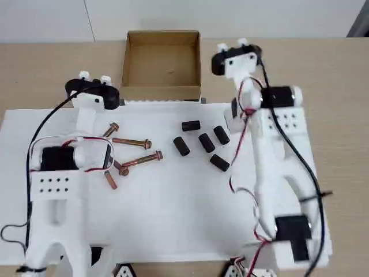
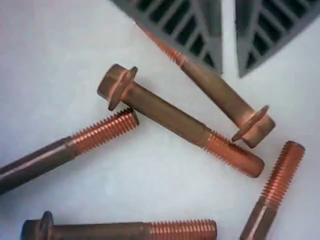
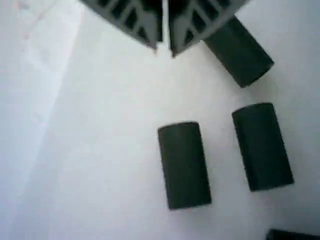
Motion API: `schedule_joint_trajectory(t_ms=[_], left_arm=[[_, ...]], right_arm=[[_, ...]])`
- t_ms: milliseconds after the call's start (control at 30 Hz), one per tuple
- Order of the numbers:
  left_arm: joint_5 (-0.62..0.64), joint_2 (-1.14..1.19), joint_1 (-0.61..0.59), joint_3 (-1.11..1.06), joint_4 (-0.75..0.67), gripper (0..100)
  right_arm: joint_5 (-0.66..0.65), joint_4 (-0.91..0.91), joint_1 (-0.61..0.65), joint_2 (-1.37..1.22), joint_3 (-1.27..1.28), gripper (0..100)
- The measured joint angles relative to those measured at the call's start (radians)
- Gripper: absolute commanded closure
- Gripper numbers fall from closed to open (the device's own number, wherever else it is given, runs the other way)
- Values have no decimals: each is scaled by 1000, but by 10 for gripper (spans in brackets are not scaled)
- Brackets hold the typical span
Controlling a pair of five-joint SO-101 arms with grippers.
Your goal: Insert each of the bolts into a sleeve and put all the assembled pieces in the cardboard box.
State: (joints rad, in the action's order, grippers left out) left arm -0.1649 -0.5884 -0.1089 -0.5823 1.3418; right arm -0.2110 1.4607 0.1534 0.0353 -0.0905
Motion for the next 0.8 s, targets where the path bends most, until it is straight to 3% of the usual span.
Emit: schedule_joint_trajectory(t_ms=[233, 800], left_arm=[[-2, 72, 0, 12, 0, 969], [-2, 114, 0, 12, 0, 945]], right_arm=[[-28, 57, 95, -204, -141, 872], [-153, 137, 103, -520, -336, 866]])
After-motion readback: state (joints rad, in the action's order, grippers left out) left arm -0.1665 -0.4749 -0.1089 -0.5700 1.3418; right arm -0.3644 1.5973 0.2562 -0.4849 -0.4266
